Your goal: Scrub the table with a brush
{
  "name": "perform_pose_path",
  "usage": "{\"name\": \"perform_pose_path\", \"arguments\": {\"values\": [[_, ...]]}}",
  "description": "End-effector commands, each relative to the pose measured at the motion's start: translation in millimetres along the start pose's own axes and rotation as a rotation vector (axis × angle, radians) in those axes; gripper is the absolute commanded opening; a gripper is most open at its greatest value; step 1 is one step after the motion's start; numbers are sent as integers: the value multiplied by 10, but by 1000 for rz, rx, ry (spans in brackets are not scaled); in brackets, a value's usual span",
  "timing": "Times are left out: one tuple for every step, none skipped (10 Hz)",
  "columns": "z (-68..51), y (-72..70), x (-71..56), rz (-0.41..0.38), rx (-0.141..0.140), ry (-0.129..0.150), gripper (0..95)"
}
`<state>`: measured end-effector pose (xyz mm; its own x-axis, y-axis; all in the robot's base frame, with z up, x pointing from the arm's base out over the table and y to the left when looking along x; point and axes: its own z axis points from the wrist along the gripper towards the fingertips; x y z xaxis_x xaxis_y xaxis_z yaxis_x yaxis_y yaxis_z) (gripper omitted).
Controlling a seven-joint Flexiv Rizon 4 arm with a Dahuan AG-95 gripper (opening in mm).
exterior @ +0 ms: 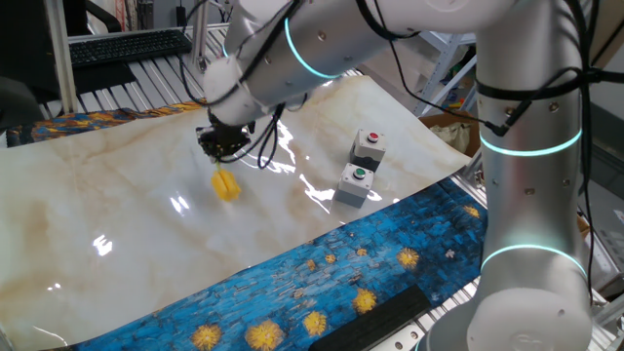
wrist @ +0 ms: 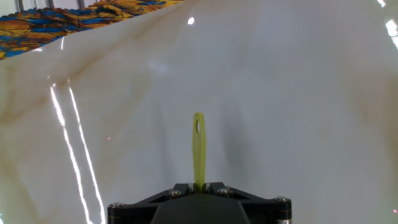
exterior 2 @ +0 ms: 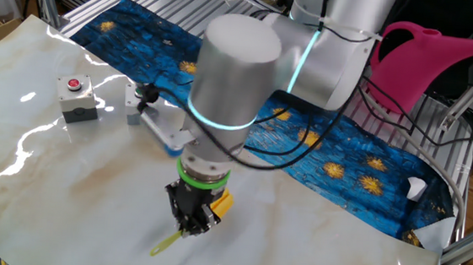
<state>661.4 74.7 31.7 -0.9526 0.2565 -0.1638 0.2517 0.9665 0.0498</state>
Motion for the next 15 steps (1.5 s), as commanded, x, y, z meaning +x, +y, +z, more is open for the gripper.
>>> {"name": "perform_pose_path", "arguments": {"values": [[14,-26,-13,-3,11,78,0],[23,-73,-34,-2,17,89,0],[20,-95,-43,-3,19,90,0],[-21,-200,-82,17,23,100,0],[-41,-261,-95,40,33,101,0],[-67,-346,-105,85,61,102,0],[-102,-433,-114,139,86,103,0],[-124,-471,-119,184,88,107,0],[-188,-566,-134,319,92,127,0],[-232,-645,-138,426,100,131,0],[-250,-687,-137,532,96,132,0],[-280,-708,-138,650,112,137,0],[-294,-710,-137,704,117,135,0],[-317,-713,-135,793,132,133,0],[-330,-721,-131,858,145,133,0]]}}
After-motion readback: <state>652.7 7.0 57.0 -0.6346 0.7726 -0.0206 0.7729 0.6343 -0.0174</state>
